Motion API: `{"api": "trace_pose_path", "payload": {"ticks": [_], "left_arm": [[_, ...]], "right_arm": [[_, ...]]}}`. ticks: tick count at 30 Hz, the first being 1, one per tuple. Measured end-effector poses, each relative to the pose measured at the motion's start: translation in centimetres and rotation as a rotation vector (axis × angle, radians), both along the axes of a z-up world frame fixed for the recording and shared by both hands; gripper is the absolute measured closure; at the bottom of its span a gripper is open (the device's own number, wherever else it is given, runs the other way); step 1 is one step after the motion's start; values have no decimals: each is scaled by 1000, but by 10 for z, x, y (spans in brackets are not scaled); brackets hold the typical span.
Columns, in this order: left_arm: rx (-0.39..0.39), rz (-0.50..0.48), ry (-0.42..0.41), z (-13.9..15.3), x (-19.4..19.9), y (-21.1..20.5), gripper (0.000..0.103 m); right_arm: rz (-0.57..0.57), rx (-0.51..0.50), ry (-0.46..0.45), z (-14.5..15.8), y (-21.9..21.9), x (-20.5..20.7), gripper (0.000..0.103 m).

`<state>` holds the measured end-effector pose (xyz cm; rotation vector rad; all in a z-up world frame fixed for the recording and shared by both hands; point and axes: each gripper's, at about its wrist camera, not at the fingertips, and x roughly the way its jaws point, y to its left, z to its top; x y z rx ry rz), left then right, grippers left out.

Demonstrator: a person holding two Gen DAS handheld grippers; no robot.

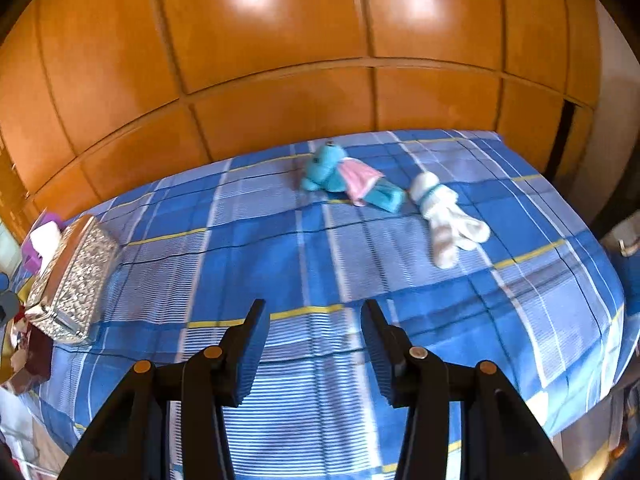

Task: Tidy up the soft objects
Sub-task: 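Move both open tools back over the bed toward the remaining plush items, then grasp the blue teddy bear with left while right grasps the white sock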

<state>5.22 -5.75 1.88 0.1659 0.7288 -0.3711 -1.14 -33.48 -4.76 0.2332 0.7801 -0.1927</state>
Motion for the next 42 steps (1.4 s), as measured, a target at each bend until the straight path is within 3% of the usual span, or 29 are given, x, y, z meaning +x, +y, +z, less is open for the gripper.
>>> {"api": "trace_pose_path", "payload": {"ticks": [12, 19, 26, 33, 39, 41, 42], "left_arm": [[12, -101, 38, -10, 13, -54, 10], [39, -145, 84, -27, 18, -79, 10], [41, -174, 134, -41, 22, -99, 10], [16, -198, 197, -50, 34, -115, 10], [1, -197, 253, -57, 50, -128, 10], [-2, -196, 261, -58, 56, -134, 10], [-6, -196, 266, -59, 59, -137, 10]], "right_arm": [[-101, 7, 37, -6, -56, -15, 55], [-87, -34, 73, -13, -88, -5, 55], [-56, -84, 149, -24, -129, 46, 55], [33, -142, 240, -40, -147, 117, 42], [61, -178, 315, -63, -160, 158, 42], [64, -164, 329, -69, -163, 164, 49], [71, -150, 330, -72, -164, 165, 66]]}}
